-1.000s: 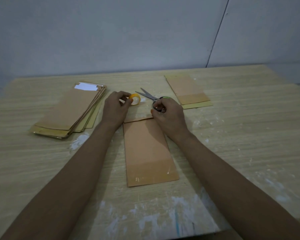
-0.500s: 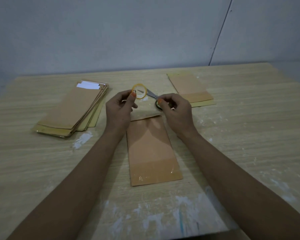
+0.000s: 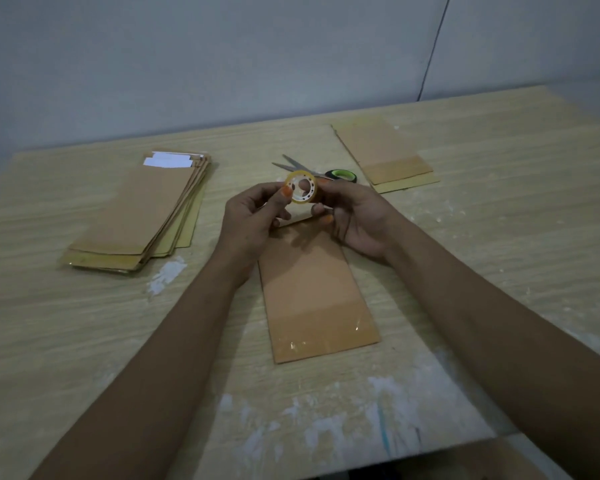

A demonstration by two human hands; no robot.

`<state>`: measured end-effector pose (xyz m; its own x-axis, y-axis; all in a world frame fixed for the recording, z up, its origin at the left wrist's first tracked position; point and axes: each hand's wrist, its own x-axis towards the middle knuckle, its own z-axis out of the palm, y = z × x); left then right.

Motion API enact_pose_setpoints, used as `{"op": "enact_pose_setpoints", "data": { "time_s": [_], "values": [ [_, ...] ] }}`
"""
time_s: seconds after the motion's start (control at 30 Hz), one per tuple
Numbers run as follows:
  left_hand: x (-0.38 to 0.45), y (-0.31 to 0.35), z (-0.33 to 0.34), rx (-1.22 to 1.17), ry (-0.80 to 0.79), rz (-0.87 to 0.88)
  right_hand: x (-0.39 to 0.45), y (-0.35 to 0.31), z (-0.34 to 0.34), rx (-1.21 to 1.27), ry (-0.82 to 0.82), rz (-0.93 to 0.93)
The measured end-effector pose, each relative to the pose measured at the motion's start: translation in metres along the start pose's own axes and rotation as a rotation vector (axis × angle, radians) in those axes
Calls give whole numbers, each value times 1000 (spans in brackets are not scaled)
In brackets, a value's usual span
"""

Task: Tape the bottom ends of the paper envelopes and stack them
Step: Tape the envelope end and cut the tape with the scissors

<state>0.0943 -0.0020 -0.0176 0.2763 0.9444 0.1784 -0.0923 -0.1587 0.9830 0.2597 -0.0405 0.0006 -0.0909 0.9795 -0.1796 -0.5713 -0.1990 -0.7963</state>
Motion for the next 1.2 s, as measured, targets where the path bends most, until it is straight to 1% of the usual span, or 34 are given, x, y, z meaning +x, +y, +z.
{"op": "enact_pose_setpoints", "data": {
  "time_s": [0.1, 0.2, 0.33, 0.53, 0.77, 0.97, 1.07, 1.2],
  "values": [
    [0, 1, 2, -22, -56, -3, -4, -2, 0, 37, -12, 16],
    [0, 1, 3, -72, -97, 5, -5, -3, 2, 14, -20, 14],
    [2, -2, 0, -73, -99, 24, -3, -4, 1, -31, 0, 1],
    [2, -2, 0, -12, -88, 79, -4, -7, 0, -121, 5, 59],
    [-1, 1, -1, -9, -147, 91, -6, -7, -1, -231, -15, 98],
    [-6, 4, 0, -27, -190, 88, -3, -4, 1, -307, 8, 55],
    [-5, 4, 0, -4, -197, 101, -2, -3, 2, -276, 18, 55],
    [1, 0, 1, -50, -171, 57, 0, -2, -2, -152, -5, 58]
  ]
}}
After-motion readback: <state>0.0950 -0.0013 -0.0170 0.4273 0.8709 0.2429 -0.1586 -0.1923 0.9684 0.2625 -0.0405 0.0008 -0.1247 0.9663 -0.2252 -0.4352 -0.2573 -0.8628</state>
